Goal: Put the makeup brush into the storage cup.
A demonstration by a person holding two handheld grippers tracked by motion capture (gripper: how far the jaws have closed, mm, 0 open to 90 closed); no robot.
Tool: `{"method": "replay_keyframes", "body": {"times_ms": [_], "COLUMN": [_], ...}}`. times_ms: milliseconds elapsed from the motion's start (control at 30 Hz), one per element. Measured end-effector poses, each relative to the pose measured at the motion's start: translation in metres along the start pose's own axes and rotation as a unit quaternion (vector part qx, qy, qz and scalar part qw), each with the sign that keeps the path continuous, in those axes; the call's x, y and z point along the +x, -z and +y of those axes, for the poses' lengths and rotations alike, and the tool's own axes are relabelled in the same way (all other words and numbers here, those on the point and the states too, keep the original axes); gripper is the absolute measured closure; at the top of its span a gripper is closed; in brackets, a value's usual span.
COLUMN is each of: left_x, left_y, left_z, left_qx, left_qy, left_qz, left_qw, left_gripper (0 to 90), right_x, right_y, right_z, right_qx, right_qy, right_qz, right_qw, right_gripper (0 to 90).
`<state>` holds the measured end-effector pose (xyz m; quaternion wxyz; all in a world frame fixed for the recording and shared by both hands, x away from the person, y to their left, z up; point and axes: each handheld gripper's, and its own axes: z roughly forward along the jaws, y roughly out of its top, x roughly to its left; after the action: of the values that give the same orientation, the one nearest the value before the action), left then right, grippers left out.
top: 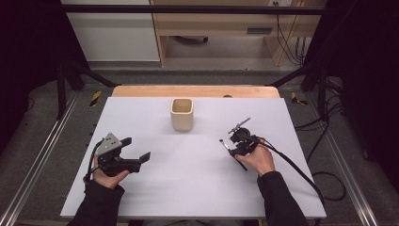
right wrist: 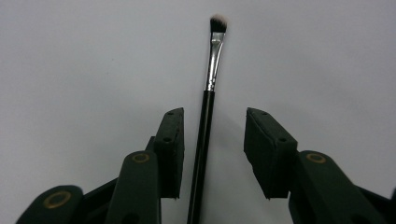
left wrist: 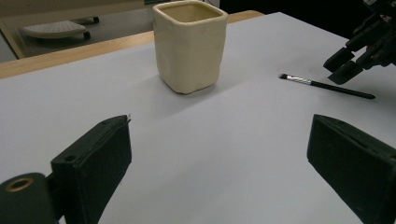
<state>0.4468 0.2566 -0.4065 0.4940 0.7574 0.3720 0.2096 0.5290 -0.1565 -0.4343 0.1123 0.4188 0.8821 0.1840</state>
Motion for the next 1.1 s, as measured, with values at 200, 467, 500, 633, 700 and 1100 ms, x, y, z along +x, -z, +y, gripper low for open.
{"method": "replay_keyframes", "body": {"times_ms": [200,467,500,633,700,1100], "left_x": [0.0,0.0,0.0,0.0,0.0,-0.001], "left_y": [0.0,0.0,0.0,-0.001,-0.001,-0.001], "left_z": [0.0,0.0,0.0,0.0,0.0,0.0], "left_qx": [0.0,0.001,0.001,0.002,0.003,0.003], "left_qy": [0.0,0.0,0.0,-0.002,-0.002,-0.003], "left_qz": [-0.001,0.0,-0.001,-0.001,0.0,-0.001], "left_qw": [1.0,1.0,1.0,1.0,1.0,1.0], "left_gripper": [6.1,6.1,6.1,6.1,6.1,6.1], "right_x": [0.001,0.002,0.002,0.001,0.001,0.001], "right_y": [-0.008,-0.014,-0.014,-0.015,-0.017,-0.018], "right_z": [0.002,0.002,0.002,0.002,0.002,0.005], "right_qx": [0.021,0.038,0.039,0.046,0.053,0.065], "right_qy": [0.01,0.015,0.014,0.009,0.012,0.004], "right_qz": [0.006,0.007,0.007,0.01,0.008,0.013], "right_qw": [0.9997,0.9991,0.9991,0.9989,0.9985,0.9978], "right_gripper": [65.3,73.8,74.3,76.8,77.9,83.7]}}
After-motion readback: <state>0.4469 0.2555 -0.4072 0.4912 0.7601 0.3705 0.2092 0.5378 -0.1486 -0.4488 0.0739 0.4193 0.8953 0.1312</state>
